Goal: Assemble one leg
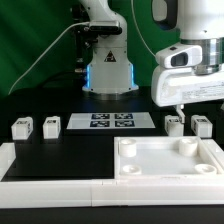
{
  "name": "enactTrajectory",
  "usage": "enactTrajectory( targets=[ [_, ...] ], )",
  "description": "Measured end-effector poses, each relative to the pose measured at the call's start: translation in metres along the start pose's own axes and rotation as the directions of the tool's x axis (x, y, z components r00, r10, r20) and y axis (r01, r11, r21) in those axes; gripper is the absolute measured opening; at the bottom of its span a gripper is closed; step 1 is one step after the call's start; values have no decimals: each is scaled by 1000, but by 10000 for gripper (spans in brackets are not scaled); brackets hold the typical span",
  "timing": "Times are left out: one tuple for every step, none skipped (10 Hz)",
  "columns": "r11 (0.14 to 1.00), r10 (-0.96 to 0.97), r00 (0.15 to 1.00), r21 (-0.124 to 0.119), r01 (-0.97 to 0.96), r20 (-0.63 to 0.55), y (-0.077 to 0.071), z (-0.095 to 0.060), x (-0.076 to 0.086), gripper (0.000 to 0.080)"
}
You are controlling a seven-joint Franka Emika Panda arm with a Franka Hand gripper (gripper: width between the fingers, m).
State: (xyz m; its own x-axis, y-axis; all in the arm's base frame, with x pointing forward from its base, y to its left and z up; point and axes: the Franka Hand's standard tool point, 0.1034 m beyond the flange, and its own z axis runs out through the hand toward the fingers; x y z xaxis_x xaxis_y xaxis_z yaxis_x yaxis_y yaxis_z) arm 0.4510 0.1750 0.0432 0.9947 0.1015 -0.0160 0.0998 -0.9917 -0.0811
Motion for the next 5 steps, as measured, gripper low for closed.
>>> enactTrajectory(
  targets=[
    [1000, -8, 1000, 0, 8, 0, 0, 0, 0, 649],
    [1000, -7, 1000, 0, 7, 2, 0, 1, 0, 649],
    [1000, -9, 999, -6, 9, 36, 1, 1, -3, 649],
    [1000, -9, 999, -6, 10, 34, 1, 0, -1, 649],
    [1000, -13, 997, -13, 14, 79, 2, 1, -5, 649]
  ],
)
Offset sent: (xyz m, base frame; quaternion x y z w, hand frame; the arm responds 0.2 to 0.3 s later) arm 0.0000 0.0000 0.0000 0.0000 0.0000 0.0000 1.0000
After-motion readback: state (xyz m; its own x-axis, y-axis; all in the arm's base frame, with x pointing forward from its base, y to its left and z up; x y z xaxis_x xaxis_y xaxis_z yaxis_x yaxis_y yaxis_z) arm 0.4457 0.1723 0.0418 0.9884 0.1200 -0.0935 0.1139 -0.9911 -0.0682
